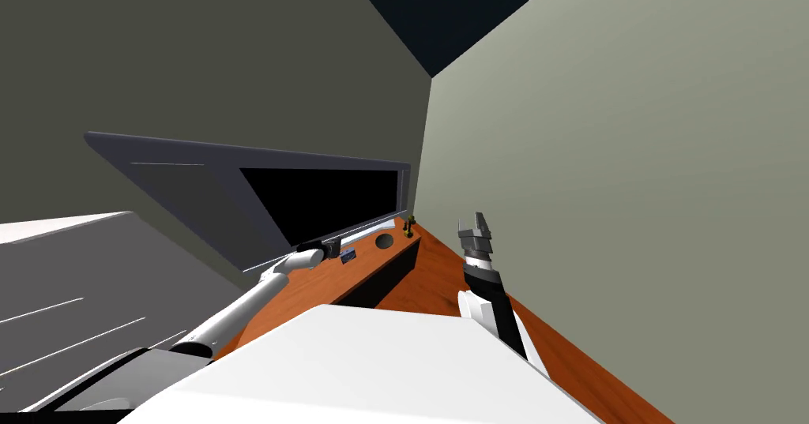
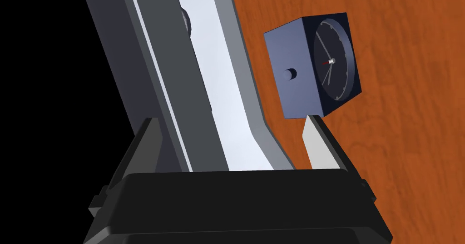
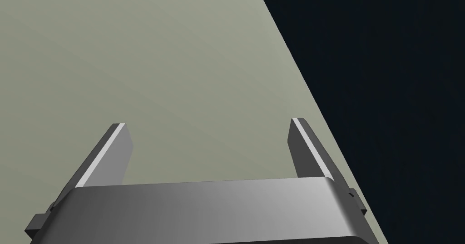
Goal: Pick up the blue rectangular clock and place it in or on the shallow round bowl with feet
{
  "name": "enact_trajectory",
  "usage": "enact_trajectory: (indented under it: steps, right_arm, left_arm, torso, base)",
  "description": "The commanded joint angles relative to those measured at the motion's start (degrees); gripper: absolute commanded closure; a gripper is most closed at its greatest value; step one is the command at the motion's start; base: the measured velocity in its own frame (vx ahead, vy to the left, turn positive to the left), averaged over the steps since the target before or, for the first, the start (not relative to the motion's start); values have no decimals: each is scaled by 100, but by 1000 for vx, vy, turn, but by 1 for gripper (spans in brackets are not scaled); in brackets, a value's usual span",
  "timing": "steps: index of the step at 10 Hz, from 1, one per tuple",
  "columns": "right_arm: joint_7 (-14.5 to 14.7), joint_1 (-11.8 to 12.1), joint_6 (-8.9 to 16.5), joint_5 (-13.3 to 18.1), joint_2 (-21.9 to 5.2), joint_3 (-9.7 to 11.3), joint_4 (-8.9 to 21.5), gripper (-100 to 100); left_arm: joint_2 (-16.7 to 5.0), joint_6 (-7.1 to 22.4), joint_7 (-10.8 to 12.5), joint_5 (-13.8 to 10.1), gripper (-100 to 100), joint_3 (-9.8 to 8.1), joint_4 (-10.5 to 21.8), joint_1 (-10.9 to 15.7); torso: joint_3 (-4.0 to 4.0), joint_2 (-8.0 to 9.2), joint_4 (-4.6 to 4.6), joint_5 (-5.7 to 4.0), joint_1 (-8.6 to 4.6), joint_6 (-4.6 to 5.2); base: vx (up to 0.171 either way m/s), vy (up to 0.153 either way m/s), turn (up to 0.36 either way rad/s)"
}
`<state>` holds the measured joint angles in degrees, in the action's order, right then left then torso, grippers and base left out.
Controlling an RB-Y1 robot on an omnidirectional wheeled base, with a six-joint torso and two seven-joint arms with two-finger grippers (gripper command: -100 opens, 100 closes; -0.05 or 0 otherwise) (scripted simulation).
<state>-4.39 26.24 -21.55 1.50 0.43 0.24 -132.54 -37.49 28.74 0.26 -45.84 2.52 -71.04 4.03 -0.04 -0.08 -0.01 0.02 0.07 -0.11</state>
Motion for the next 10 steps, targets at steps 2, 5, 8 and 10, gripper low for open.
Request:
enact_trajectory:
  steps: [2,5,8,10]
  right_arm:
    - [0,-2,0,0,0,1,0,0]
    - [0,0,0,0,0,0,0,0]
    - [0,0,0,0,0,0,0,0]
    - [0,0,0,0,0,0,0,0]
  left_arm:
    - [-120,297,108,-164,-100,17,508,198]
    - [-329,753,339,-431,-100,37,1212,452]
    - [-422,1099,452,-550,-100,51,1612,565]
    - [-507,1344,561,-659,-100,68,2013,668]
  torso:
    - [-2,-4,0,-1,-4,11]
    - [-3,-5,-1,0,0,1]
    - [-1,-2,0,0,-1,-1]
    - [-3,-6,-1,0,-1,2]
  base:
    - [9,1,-220]
    - [16,4,-207]
    - [12,3,-122]
    - [19,6,-206]
